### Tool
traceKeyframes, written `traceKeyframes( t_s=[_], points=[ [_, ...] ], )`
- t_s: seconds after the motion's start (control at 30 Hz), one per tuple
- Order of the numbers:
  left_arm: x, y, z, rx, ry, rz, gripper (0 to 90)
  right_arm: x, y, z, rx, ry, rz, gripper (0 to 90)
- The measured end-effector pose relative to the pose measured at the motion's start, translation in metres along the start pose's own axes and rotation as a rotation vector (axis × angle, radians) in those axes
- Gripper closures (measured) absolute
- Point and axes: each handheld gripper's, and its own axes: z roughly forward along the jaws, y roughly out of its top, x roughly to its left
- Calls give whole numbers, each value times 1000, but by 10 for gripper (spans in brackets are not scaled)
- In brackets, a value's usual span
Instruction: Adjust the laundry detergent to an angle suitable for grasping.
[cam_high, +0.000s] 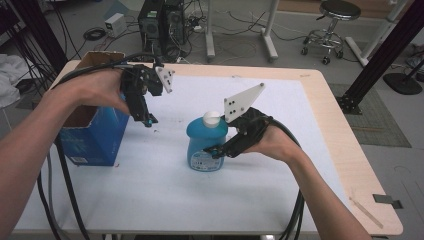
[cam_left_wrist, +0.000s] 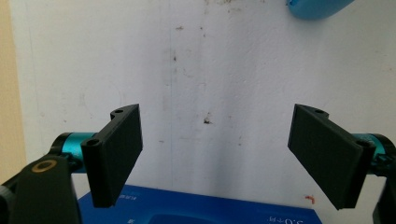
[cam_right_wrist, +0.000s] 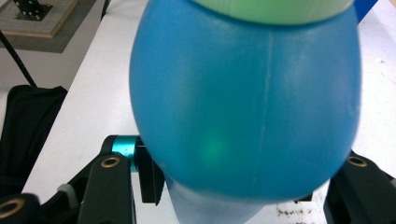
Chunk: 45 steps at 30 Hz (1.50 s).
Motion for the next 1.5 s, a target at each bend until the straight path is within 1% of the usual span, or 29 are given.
traceKeyframes(
  t_s=[0.07, 0.17, 0.27, 0.37, 0.5, 0.6, 0.77, 0.87, 0.9, 0.93, 1.1, 1.17, 1.2, 1.23, 1.27, 1.3, 1.43, 1.47, 1.5],
  points=[
    [0, 0, 0, -2, 0, 2, 179, 0, 1, 0, -1, -4, -5, 397],
    [0, 0, 0, -2, -1, 0, 179, 0, 2, -3, -24, -14, 8, 361],
    [0, 0, -1, -3, -1, 0, 179, 1, 2, -5, -26, -22, 12, 347],
    [0, 0, 0, -5, -2, 0, 179, 2, 1, -4, -3, -19, 17, 324],
    [-1, 1, 0, 1, -4, 2, 179, 3, 3, -5, 3, -21, 19, 303],
    [-1, 2, 0, 1, -3, 5, 179, 5, 4, -5, 21, -25, 26, 278],
    [-1, 2, 0, 0, -6, 3, 179, 8, 3, -9, 52, -29, 31, 277],
    [-1, 2, 0, 0, -9, 3, 179, 10, 4, -12, 60, -32, 30, 275],
    [-2, 2, 0, -2, -8, 0, 179, 11, 5, -14, 66, -37, 31, 261],
    [-2, 2, 0, -3, -9, -1, 179, 12, 6, -18, 87, -55, 42, 229],
    [-2, 3, 0, -5, -9, 3, 179, 18, 8, -32, 137, -64, 48, 223],
    [-2, 4, 0, -5, -10, 1, 179, 22, 10, -38, 165, -73, 42, 219],
    [-2, 4, 0, -4, -10, 4, 179, 24, 12, -41, 182, -80, 38, 184],
    [-2, 5, 1, -3, -9, 6, 179, 26, 13, -43, 203, -99, 40, 121],
    [-2, 5, 0, -1, -10, 7, 179, 28, 14, -46, 224, -111, 37, 123],
    [-2, 6, 1, 0, -10, 13, 179, 30, 16, -49, 240, -110, 27, 123],
    [-3, 7, 2, 3, -16, 13, 178, 37, 25, -62, 305, -114, 15, 122],
    [-3, 7, 2, 3, -16, 13, 179, 37, 25, -62, 305, -114, 15, 122],
    [-3, 8, 3, 4, -15, 14, 179, 39, 29, -66, 326, -116, 9, 122]
  ],
)
